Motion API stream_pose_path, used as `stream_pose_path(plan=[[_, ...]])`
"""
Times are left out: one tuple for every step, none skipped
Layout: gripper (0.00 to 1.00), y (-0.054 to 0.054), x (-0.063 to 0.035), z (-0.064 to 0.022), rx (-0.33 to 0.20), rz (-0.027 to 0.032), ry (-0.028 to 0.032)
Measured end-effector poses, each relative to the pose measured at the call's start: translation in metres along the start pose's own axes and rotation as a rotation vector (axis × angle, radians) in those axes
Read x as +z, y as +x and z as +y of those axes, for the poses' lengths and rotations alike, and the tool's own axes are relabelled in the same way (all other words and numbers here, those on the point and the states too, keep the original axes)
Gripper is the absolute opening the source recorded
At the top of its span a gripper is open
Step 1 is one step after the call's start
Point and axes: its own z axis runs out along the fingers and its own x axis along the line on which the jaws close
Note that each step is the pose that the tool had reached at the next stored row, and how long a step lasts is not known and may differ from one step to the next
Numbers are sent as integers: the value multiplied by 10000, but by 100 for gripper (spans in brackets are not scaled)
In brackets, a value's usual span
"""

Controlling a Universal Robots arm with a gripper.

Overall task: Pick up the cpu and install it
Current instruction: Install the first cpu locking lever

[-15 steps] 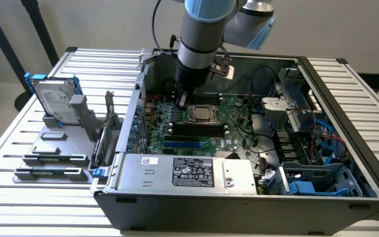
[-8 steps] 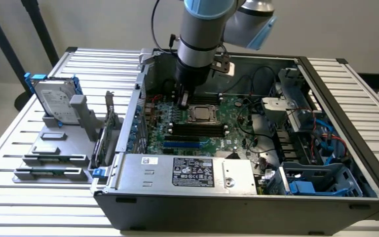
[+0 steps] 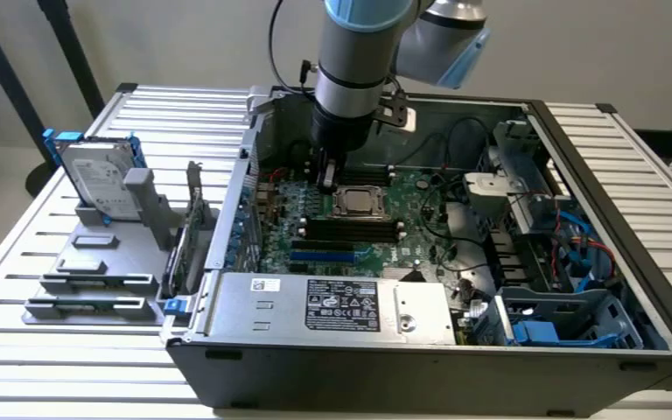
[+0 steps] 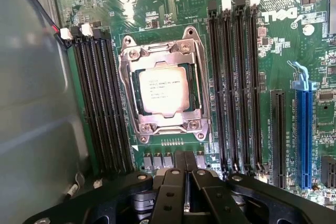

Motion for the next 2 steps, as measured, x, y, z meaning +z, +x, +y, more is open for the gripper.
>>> stream_pose_path(plan=[[11, 0, 0, 0, 0, 1, 0], [11, 0, 0, 0, 1, 1, 0]])
